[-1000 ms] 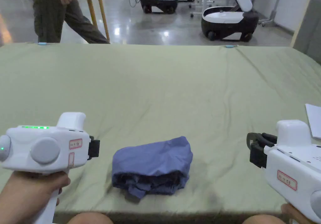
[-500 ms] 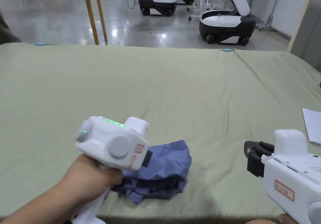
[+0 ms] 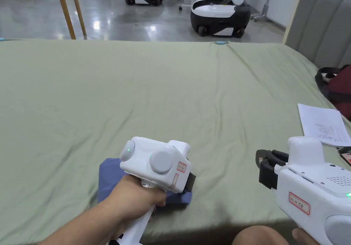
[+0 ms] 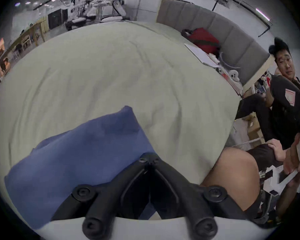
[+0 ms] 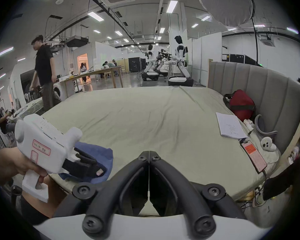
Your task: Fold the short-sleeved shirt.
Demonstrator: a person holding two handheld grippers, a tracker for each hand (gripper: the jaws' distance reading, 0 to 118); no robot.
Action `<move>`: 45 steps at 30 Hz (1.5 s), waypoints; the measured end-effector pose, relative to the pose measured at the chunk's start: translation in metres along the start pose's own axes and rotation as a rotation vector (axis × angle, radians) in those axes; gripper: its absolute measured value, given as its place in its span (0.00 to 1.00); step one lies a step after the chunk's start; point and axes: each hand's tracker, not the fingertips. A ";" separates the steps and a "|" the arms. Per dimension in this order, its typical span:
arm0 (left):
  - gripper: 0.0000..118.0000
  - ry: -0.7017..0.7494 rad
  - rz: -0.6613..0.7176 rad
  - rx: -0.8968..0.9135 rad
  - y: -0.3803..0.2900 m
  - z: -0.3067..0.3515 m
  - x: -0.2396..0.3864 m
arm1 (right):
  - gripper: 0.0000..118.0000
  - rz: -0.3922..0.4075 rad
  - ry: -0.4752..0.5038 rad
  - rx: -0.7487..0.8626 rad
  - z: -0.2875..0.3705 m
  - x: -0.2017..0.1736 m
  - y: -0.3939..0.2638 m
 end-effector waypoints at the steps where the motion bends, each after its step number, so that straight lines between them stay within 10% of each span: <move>1: 0.00 -0.002 0.005 0.002 0.000 -0.001 0.000 | 0.01 0.002 0.001 -0.004 0.000 0.000 0.000; 8: 0.00 -0.099 0.031 0.282 -0.007 0.114 -0.039 | 0.01 0.018 0.091 0.001 -0.004 -0.002 0.008; 14: 0.00 -0.027 0.154 0.354 -0.089 0.188 -0.112 | 0.01 -0.120 0.583 -0.130 -0.029 -0.012 0.020; 20: 0.00 -0.286 0.438 0.340 -0.109 0.166 -0.169 | 0.01 -0.395 1.050 -0.428 -0.149 -0.058 0.021; 25: 0.11 -0.434 0.528 0.270 -0.096 0.128 -0.200 | 0.01 -0.481 1.007 -0.615 -0.212 -0.080 -0.018; 30: 1.00 -0.436 0.588 0.230 -0.087 0.100 -0.218 | 0.01 -0.567 1.028 -0.649 -0.227 -0.070 -0.047; 45: 0.99 -0.473 0.508 0.002 -0.050 0.045 -0.186 | 0.01 -0.546 1.072 -0.645 -0.234 -0.068 -0.049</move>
